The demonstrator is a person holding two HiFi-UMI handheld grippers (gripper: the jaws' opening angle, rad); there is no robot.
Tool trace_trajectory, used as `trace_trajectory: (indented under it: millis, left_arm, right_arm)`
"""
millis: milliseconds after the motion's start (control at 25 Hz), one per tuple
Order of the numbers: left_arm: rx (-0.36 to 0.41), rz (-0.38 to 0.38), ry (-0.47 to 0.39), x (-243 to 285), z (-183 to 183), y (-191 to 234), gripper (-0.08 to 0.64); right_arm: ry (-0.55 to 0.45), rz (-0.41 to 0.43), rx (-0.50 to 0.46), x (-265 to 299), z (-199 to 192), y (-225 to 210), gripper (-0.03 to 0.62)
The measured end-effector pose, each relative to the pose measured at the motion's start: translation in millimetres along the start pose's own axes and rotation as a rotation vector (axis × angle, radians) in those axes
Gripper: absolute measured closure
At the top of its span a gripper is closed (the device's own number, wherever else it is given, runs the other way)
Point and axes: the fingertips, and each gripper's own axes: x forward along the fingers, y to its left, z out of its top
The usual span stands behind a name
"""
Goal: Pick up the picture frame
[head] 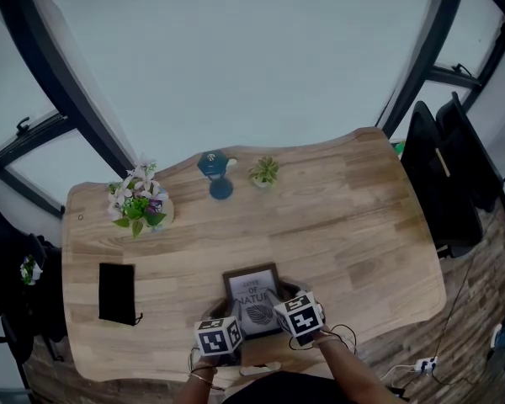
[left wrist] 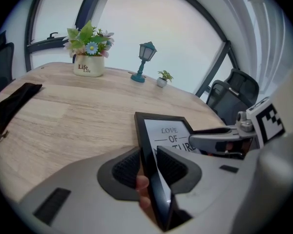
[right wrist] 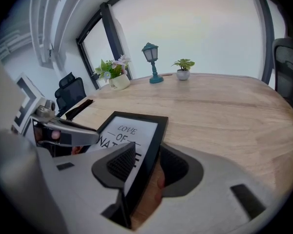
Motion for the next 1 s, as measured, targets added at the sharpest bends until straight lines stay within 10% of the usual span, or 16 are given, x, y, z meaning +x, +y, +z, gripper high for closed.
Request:
trace_trajectory:
  millis: [1000]
  left_arm:
    - [-0.026,-0.006,-0.016,-20.0,-6.1,-12.3,0.486]
  right_arm:
    - [-0.042,-0.046,0.011,-23.8,1.6,-5.5,0.508]
